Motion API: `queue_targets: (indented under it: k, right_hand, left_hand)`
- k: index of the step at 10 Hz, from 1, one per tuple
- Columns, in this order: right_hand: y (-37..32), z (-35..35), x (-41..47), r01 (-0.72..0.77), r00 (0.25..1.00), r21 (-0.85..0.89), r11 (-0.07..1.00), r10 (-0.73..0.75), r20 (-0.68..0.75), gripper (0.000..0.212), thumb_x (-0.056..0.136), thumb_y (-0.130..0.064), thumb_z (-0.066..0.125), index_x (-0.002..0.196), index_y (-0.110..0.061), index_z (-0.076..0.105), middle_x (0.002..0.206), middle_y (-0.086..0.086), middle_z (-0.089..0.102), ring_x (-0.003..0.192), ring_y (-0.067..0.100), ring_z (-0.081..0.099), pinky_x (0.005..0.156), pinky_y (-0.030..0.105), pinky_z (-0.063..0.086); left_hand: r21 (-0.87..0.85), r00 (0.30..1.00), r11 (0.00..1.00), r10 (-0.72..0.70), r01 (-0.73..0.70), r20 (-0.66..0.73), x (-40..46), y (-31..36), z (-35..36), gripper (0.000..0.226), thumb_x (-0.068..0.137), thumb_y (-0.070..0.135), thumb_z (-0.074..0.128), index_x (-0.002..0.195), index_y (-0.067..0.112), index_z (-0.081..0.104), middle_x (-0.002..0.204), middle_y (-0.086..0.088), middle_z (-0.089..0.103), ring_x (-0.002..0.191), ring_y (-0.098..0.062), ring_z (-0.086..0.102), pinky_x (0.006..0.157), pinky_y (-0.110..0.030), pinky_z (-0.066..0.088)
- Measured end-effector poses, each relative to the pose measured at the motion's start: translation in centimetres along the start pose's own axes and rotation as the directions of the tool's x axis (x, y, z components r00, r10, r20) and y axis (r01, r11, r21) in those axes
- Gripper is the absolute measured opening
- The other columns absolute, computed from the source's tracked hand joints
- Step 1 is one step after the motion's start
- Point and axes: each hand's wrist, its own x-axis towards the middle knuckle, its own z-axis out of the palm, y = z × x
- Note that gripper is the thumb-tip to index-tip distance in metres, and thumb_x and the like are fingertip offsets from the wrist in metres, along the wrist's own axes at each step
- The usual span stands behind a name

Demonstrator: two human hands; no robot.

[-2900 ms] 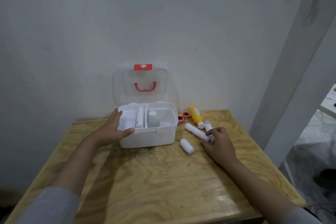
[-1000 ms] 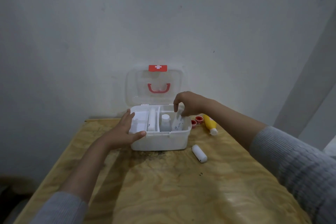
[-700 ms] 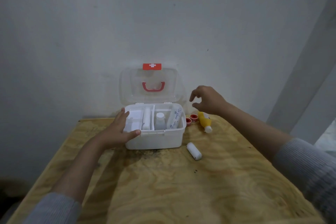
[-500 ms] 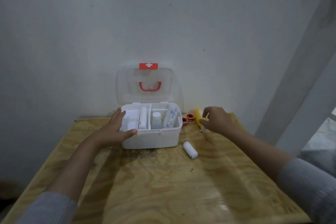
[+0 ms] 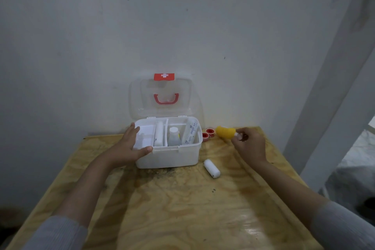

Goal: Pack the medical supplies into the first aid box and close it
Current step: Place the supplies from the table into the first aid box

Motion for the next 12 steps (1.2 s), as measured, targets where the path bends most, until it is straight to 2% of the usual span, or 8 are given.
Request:
queue_targets:
  k: [1, 2, 4, 6, 8, 10, 11, 12]
  right_hand:
    - [-1.4, -2.1, 0.3, -0.001, 0.997, 0.105, 0.994, 0.01, -0.077, 0.011, 0.076, -0.005, 0.068, 0.085, -0.007, 0.072, 0.066, 0.002, 0.064, 0.057, 0.006, 0.056, 0.054, 0.004, 0.04]
    - [-3.1, -3.9, 1.1, 0.036, 0.993, 0.225, 0.974, -0.01, -0.114, 0.01, 0.078, -0.009, 0.069, 0.086, -0.012, 0.074, 0.07, 0.002, 0.069, 0.064, -0.001, 0.063, 0.059, 0.002, 0.044]
    - [-7.0, -5.1, 1.9, 0.133, 0.987, 0.359, 0.924, -0.156, 0.036, 0.016, 0.08, -0.009, 0.071, 0.096, -0.011, 0.074, 0.079, -0.003, 0.072, 0.068, 0.001, 0.066, 0.066, 0.009, 0.052]
    - [-8.9, -2.7, 1.7, 0.152, 0.939, 0.32, 0.935, -0.238, 0.249, 0.02, 0.078, -0.01, 0.073, 0.098, -0.01, 0.074, 0.084, 0.002, 0.074, 0.069, 0.006, 0.069, 0.065, 0.012, 0.054]
    - [-10.7, 0.1, 2.1, 0.225, 0.874, 0.212, 0.951, -0.293, 0.387, 0.009, 0.077, -0.013, 0.073, 0.085, -0.008, 0.071, 0.08, 0.007, 0.073, 0.067, 0.017, 0.071, 0.063, 0.034, 0.06]
    - [-11.3, 1.6, 1.9, 0.294, 0.782, 0.093, 0.951, -0.295, 0.55, 0.013, 0.08, -0.015, 0.071, 0.09, -0.008, 0.074, 0.09, 0.009, 0.075, 0.076, 0.014, 0.066, 0.071, 0.023, 0.056]
    - [-11.1, 1.4, 1.8, 0.28, 0.789, 0.095, 0.955, -0.286, 0.544, 0.017, 0.08, -0.019, 0.071, 0.095, -0.011, 0.073, 0.096, 0.002, 0.072, 0.082, 0.012, 0.066, 0.066, 0.013, 0.049]
    - [-10.3, 0.4, 1.2, 0.231, 0.848, 0.132, 0.964, -0.266, 0.458, 0.018, 0.079, -0.018, 0.071, 0.096, -0.012, 0.072, 0.091, -0.005, 0.067, 0.082, 0.012, 0.066, 0.07, 0.021, 0.054]
  left_hand:
    - [0.0, 1.0, 1.0, -0.001, 0.001, 0.002, 0.0, 0.0, 0.0, 0.092, 0.084, 0.051, 0.057, 0.151, 0.021, 0.003, 0.159, 0.008, -0.016, 0.148, -0.013, -0.003, 0.119, -0.037, 0.015]
    - [-0.004, 1.0, 1.0, 0.0, 0.0, 0.004, -0.1, 0.1, 0.0, 0.092, 0.084, 0.051, 0.057, 0.151, 0.021, 0.002, 0.159, 0.008, -0.017, 0.148, -0.013, -0.004, 0.119, -0.037, 0.015]
    - [0.016, 1.0, 1.0, -0.009, 0.009, 0.014, -0.2, 0.5, -0.2, 0.092, 0.084, 0.051, 0.055, 0.151, 0.02, 0.001, 0.159, 0.006, -0.017, 0.148, -0.015, -0.003, 0.118, -0.039, 0.016]
    - [0.027, 1.0, 1.0, -0.006, 0.006, 0.029, -0.4, 0.6, -0.3, 0.093, 0.084, 0.052, 0.054, 0.151, 0.019, -0.001, 0.159, 0.005, -0.018, 0.148, -0.015, -0.005, 0.119, -0.039, 0.015]
    - [0.034, 1.0, 0.999, -0.012, 0.011, 0.028, -0.3, 0.6, -0.3, 0.093, 0.085, 0.052, 0.054, 0.151, 0.018, -0.001, 0.159, 0.004, -0.018, 0.148, -0.016, -0.005, 0.118, -0.038, 0.014]
    - [0.04, 0.999, 0.999, -0.022, 0.021, 0.026, -0.1, 0.5, -0.2, 0.093, 0.084, 0.053, 0.054, 0.151, 0.02, -0.001, 0.159, 0.004, -0.018, 0.148, -0.017, -0.005, 0.118, -0.04, 0.014]
    - [0.044, 0.999, 0.999, -0.027, 0.025, 0.026, 0.1, 0.3, -0.2, 0.094, 0.083, 0.055, 0.054, 0.151, 0.021, -0.001, 0.159, 0.005, -0.018, 0.148, -0.018, -0.004, 0.117, -0.041, 0.015]
    - [0.044, 0.999, 0.999, -0.027, 0.026, 0.021, 0.1, 0.2, -0.1, 0.094, 0.083, 0.055, 0.054, 0.151, 0.021, -0.001, 0.159, 0.005, -0.018, 0.148, -0.018, -0.004, 0.117, -0.041, 0.015]
